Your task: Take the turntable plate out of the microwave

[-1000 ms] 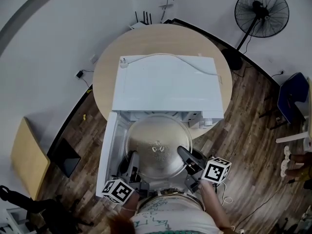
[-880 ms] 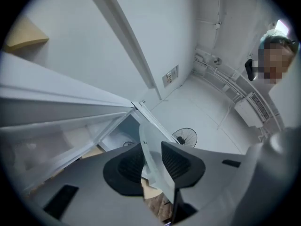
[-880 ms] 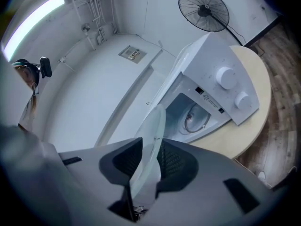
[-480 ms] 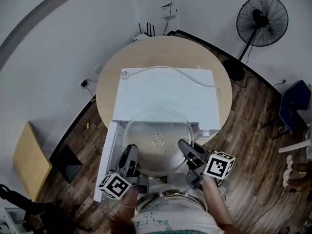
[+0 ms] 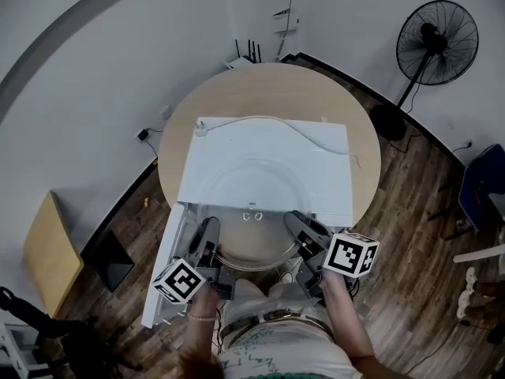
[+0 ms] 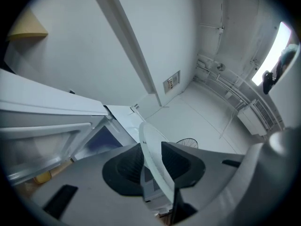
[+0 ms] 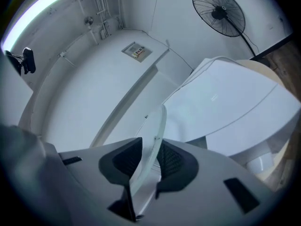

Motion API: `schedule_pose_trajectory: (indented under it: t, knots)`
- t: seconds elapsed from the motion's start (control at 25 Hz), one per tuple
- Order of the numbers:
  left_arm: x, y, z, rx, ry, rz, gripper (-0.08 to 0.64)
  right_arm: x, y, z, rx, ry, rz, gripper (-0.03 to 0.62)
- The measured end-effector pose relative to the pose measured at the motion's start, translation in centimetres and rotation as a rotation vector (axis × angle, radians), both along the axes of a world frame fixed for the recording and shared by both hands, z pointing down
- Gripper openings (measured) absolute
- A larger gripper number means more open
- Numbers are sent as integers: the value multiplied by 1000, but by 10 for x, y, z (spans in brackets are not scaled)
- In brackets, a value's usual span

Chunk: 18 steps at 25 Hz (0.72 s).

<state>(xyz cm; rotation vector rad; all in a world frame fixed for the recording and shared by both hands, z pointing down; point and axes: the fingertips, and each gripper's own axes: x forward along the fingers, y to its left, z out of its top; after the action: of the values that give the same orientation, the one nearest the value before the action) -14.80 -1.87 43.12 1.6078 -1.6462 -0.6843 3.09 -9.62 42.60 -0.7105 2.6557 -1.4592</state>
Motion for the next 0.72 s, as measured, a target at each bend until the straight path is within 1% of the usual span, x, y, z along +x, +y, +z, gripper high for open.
schedule_pose_trajectory:
  t: [0.12, 0.32, 0.44, 0.6, 0.68, 0.72]
  knots:
    - [-3, -12, 2, -26, -7, 16, 115, -3, -10, 3, -5, 42, 10, 92]
    - [-10, -34, 4, -66, 34, 39, 115, -9, -25, 6, -11, 103, 56, 105]
    - [-16, -44, 2, -84, 28, 47, 116, -16, -32, 4, -19, 138, 82, 109]
    - [-23, -58, -5, -110, -20, 73, 121, -24, -40, 2, -44, 166, 118, 118]
    - [-28, -65, -7, -146, -73, 102, 129, -28, -46, 1, -57, 193, 124, 126]
    - [-30, -68, -6, -173, -115, 123, 134, -30, -48, 2, -69, 211, 124, 129]
